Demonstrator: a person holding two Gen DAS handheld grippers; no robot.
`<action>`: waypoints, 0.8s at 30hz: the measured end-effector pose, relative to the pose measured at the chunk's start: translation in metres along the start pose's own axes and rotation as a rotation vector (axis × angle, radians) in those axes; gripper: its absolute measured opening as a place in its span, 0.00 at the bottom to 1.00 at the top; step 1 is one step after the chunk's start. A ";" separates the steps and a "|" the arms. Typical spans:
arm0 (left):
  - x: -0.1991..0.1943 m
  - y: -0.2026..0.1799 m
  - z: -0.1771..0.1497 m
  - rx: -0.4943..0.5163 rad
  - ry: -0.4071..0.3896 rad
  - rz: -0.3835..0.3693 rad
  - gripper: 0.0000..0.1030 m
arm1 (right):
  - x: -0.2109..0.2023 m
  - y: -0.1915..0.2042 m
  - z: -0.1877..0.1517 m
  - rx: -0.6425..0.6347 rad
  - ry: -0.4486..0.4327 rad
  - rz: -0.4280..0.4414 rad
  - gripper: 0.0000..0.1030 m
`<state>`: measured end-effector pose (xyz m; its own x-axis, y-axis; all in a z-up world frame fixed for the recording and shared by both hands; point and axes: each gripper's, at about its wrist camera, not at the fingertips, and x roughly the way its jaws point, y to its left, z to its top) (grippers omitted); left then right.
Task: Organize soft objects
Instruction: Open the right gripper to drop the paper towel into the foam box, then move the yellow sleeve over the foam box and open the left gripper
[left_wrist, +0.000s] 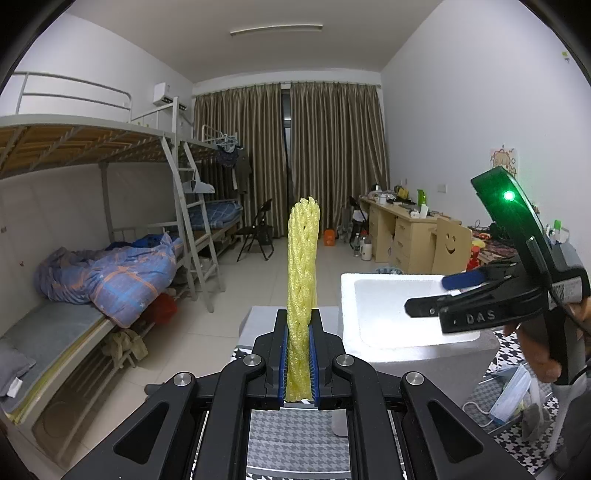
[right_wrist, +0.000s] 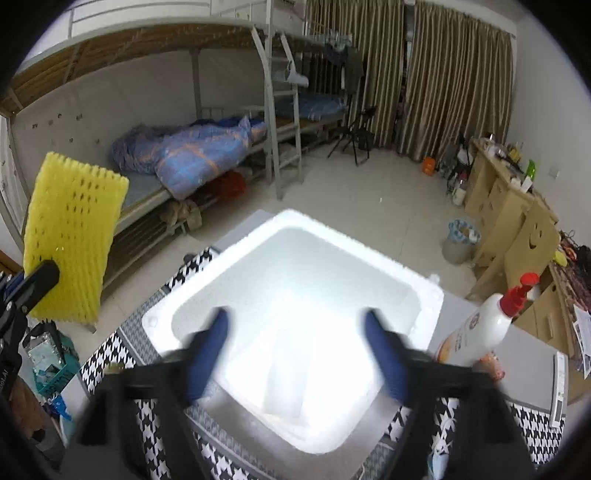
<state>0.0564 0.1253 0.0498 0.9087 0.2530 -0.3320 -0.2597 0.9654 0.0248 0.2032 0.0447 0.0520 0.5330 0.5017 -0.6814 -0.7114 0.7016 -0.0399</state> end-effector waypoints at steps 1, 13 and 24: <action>0.001 -0.001 0.000 0.001 0.002 -0.002 0.10 | -0.002 0.000 -0.001 -0.003 -0.005 -0.002 0.83; 0.006 -0.009 0.009 0.016 0.001 -0.045 0.10 | -0.024 -0.011 -0.006 0.013 -0.050 -0.003 0.83; 0.015 -0.026 0.018 0.047 0.006 -0.100 0.10 | -0.043 -0.030 -0.025 0.058 -0.083 -0.047 0.83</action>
<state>0.0830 0.1052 0.0610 0.9274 0.1550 -0.3404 -0.1523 0.9877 0.0350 0.1907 -0.0105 0.0642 0.6027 0.5059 -0.6171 -0.6584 0.7522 -0.0264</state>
